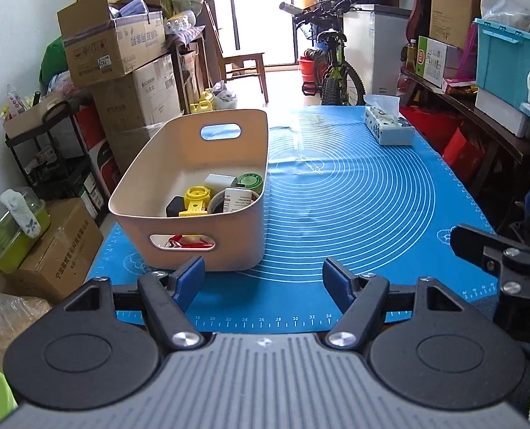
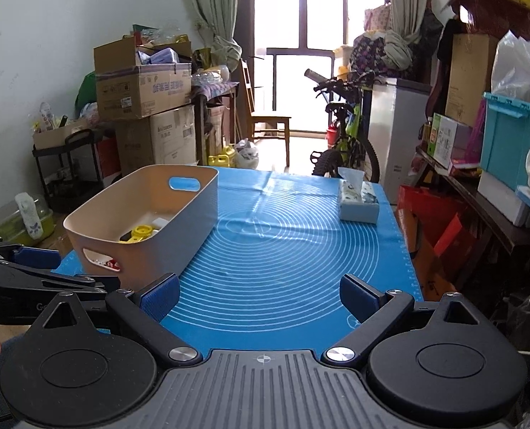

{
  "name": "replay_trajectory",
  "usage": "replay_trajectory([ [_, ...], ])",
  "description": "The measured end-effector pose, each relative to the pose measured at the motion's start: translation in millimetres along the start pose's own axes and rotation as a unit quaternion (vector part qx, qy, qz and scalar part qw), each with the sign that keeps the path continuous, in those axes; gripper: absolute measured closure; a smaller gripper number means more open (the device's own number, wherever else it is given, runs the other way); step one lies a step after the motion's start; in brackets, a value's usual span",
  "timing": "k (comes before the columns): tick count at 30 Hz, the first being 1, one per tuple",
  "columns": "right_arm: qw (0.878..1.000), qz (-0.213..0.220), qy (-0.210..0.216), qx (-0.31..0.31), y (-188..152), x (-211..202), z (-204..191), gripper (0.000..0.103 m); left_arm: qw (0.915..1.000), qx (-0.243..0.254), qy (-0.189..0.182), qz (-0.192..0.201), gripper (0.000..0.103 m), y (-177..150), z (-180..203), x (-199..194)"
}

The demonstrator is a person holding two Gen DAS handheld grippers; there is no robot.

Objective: Organize rigid objects

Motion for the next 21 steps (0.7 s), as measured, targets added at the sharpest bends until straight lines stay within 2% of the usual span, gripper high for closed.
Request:
replay_trajectory([
  [5,1.0,0.001,-0.003,-0.016,-0.8,0.0,-5.9,0.007,1.0,-0.001,-0.002,0.002,0.03,-1.9,0.1,1.8],
  [21,1.0,0.001,-0.008,-0.003,-2.2,-0.2,-4.6,0.007,1.0,-0.003,-0.005,-0.007,0.03,-4.3,0.6,4.9],
])
Point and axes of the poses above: each gripper's, at about its wrist camera, not at the fingertips, and x roughly the way its jaws point, z to its right, y to its top, the point moved 5 cm from there along x, roughly the way its jaws point, and after that the axes turned 13 degrees about y, right-handed, at the moved point
